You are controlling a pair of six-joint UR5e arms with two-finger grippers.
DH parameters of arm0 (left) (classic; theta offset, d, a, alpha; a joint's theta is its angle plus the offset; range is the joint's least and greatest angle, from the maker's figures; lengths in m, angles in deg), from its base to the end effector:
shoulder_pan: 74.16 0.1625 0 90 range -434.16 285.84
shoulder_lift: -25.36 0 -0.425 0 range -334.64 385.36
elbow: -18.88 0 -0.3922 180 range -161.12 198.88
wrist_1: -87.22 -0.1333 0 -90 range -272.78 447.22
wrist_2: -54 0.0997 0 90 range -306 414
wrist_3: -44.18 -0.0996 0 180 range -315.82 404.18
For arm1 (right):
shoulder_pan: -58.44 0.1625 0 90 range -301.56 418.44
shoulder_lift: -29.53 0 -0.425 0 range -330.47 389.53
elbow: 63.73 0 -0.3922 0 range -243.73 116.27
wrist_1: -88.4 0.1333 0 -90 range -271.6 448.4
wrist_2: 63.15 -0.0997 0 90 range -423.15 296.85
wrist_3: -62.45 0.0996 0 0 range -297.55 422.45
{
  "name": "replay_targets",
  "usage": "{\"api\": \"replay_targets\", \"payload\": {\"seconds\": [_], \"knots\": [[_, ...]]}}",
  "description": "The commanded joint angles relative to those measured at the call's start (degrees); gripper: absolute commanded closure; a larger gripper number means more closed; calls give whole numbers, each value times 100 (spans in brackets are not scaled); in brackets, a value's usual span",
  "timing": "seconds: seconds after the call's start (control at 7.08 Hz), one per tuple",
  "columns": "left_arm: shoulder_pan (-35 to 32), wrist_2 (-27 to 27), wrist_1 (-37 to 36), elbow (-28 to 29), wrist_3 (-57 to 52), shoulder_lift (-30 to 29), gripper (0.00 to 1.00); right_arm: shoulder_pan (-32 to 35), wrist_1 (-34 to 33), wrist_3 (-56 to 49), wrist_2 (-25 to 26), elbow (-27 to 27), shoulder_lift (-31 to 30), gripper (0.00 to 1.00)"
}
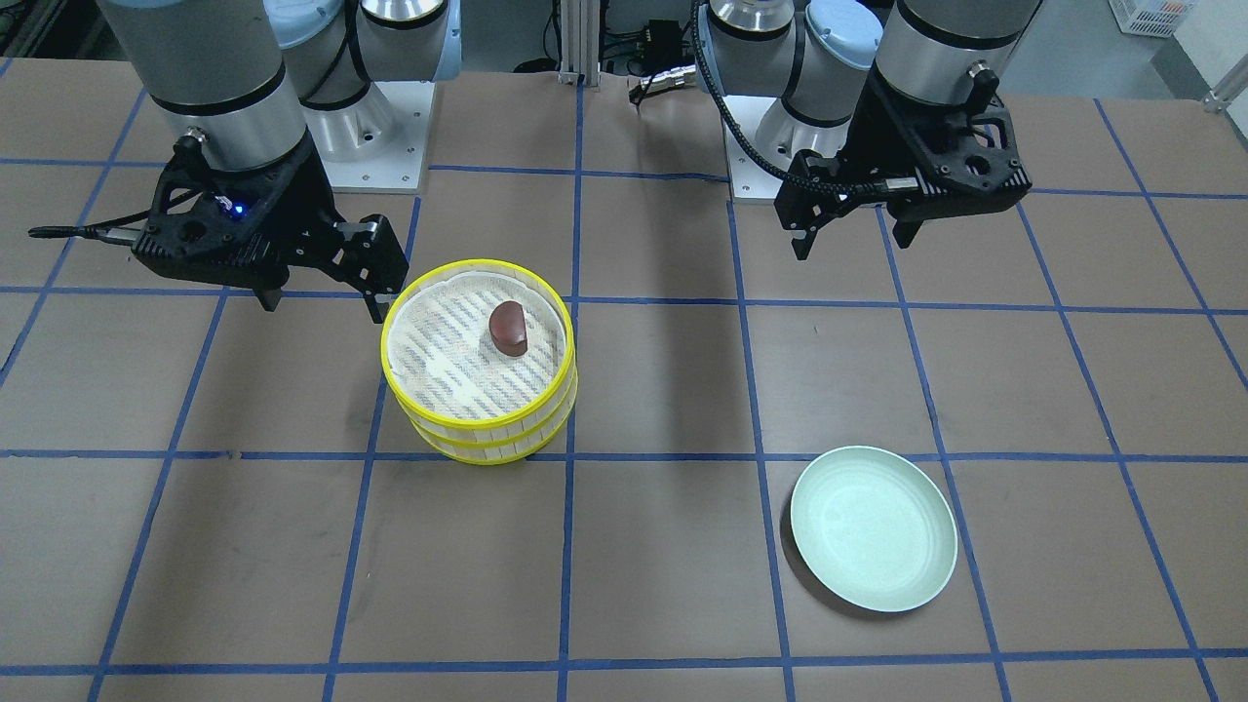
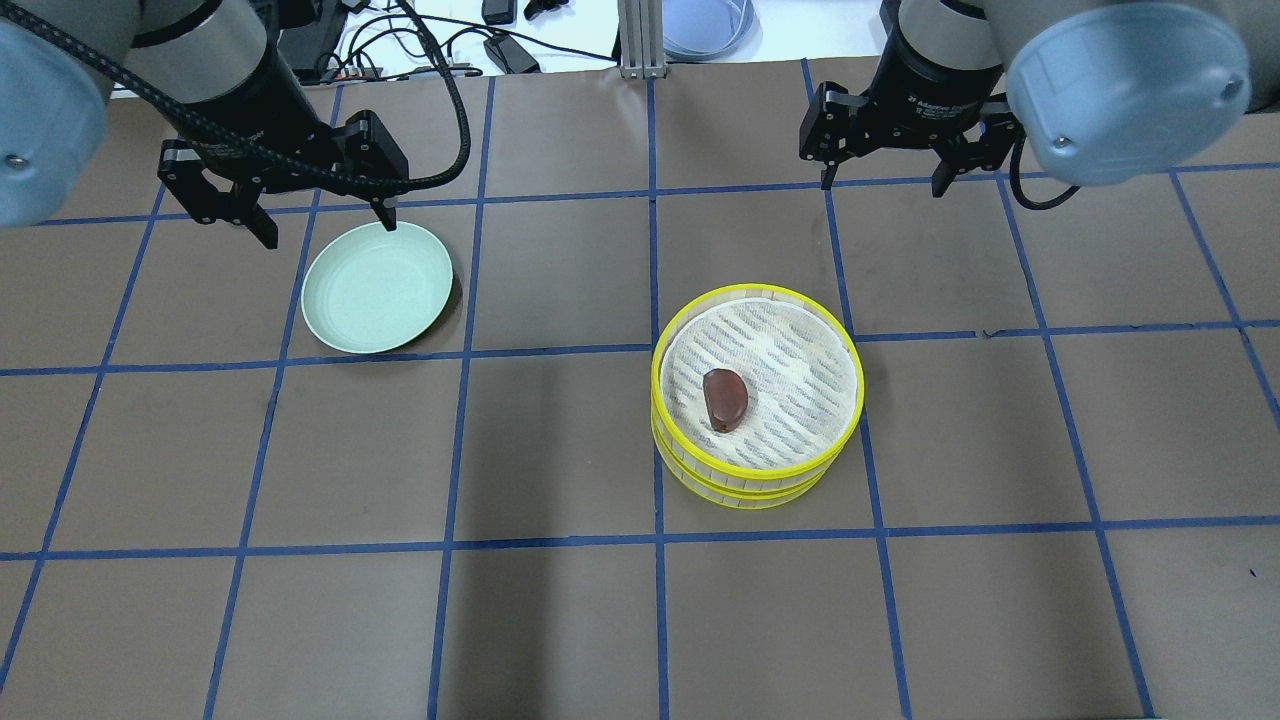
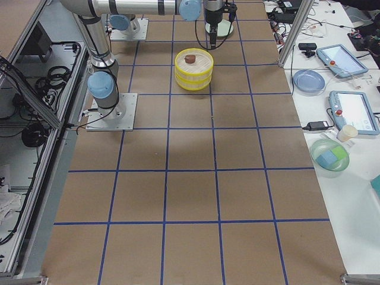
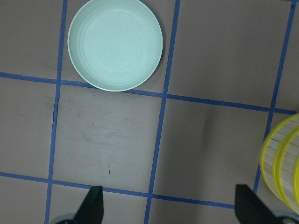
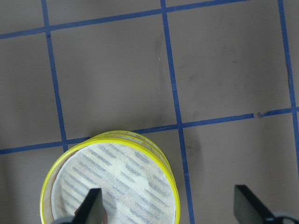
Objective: Stack buns with steamer
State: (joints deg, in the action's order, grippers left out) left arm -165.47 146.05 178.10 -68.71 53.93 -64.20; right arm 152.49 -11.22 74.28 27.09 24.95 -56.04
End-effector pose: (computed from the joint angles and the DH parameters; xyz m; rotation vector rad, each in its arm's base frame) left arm -0.1409 -0.4884 0.5109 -0.2297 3.1002 -0.0586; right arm 0.1703 -0.5241 0.4773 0.2124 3.1178 -0.1769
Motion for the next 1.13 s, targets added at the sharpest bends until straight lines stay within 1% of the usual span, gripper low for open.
{"api": "replay_targets", "payload": {"seconds": [0.0, 0.99], "knots": [[-10, 6, 0, -3, 0, 0, 0, 0, 4, -6, 11, 0, -4, 0], [-1, 15, 0, -12, 0, 0, 0, 0, -22, 3, 11, 141, -39, 0]]}}
